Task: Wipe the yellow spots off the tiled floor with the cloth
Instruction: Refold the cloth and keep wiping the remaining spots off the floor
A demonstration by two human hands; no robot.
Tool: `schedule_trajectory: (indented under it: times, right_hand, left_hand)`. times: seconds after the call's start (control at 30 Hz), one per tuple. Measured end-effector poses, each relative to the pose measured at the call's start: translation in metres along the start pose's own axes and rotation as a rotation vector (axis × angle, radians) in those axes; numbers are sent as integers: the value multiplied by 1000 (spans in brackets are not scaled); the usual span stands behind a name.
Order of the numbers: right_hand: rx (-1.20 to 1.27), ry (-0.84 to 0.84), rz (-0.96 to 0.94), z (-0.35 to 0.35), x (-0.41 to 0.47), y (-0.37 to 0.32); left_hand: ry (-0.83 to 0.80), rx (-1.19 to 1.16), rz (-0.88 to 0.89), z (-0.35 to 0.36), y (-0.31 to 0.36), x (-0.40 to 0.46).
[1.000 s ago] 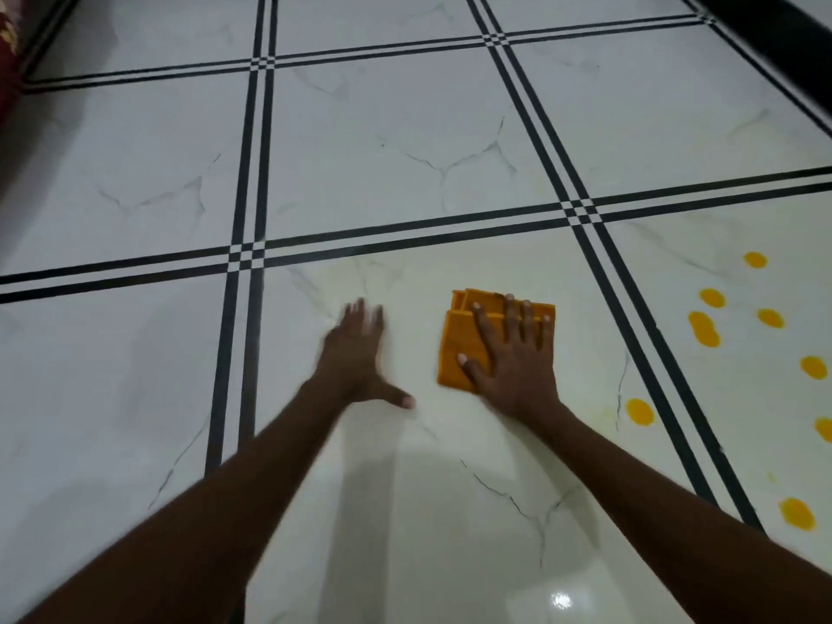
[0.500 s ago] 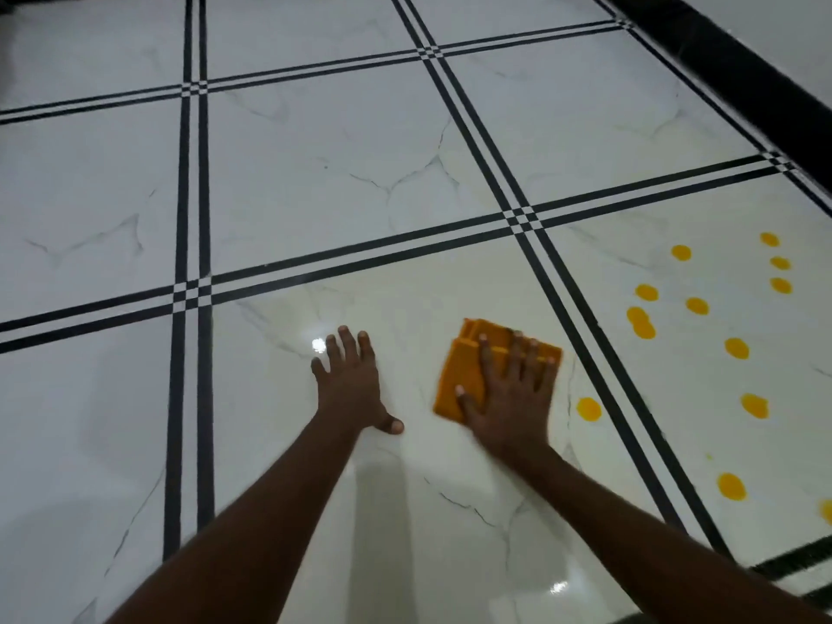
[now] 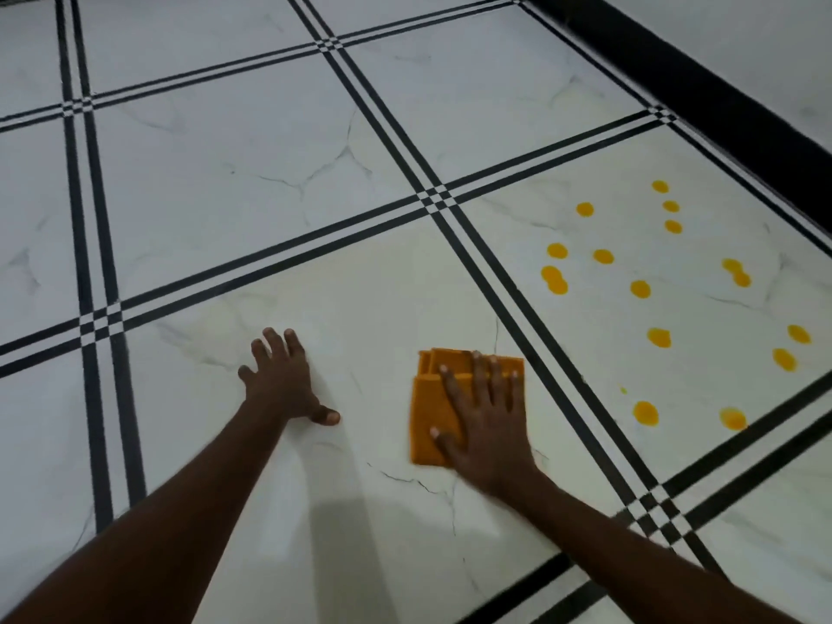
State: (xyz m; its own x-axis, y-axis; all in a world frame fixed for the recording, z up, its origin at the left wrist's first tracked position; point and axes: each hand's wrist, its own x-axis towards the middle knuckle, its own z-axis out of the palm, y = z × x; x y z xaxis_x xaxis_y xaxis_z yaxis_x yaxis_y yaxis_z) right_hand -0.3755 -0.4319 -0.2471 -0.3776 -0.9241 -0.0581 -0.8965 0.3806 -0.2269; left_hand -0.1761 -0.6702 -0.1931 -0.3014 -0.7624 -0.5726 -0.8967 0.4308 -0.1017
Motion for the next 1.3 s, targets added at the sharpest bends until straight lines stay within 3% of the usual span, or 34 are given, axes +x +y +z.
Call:
schedule_trajectory:
  times: [0.13, 0.2, 0.27, 0.33, 0.4, 0.5, 0.6, 0.7, 0.8, 0.9, 1.0, 1.07, 1.17, 1.3]
  right_hand:
    - [-57, -8, -164, -6, 58, 16]
    - [-77, 17, 8, -14, 79, 51]
    - [-77, 79, 206, -18, 62, 82]
    - [-63, 119, 310, -22, 18, 90]
    - [-49, 101, 356, -18, -26, 78]
    - [-55, 10, 210, -14, -33, 71]
    - [-91, -57, -16, -23, 26, 96]
    - [-95, -64, 147, -31, 64, 127]
    - [-25, 40, 257, -25, 24, 108]
    - [25, 41, 95, -12, -42, 57]
    - [18, 4, -68, -14, -39, 68]
    - [-26, 30, -21, -19, -6, 102]
    - [-64, 80, 232, -34, 23, 163]
    - [-36, 105, 269, -28, -25, 126]
  left_hand:
    - [7, 5, -29, -4, 5, -12]
    - [18, 6, 22, -4, 26, -20]
    - [22, -7, 187, -4, 62, -30]
    - [30, 0, 390, -1, 104, -38]
    - [25, 32, 483, 7, 135, -42]
    - [67, 145, 458, 22, 145, -43]
    - [71, 159, 456, 23, 143, -41]
    - [73, 171, 439, 19, 144, -41]
    - [47, 198, 413, 15, 149, -45]
    - [18, 204, 404, 10, 155, -46]
    - [42, 199, 409, 12, 152, -45]
    - [56, 203, 418, 13, 151, -42]
    - [56, 234, 418, 12, 152, -42]
    - [23, 245, 390, 6, 160, -48]
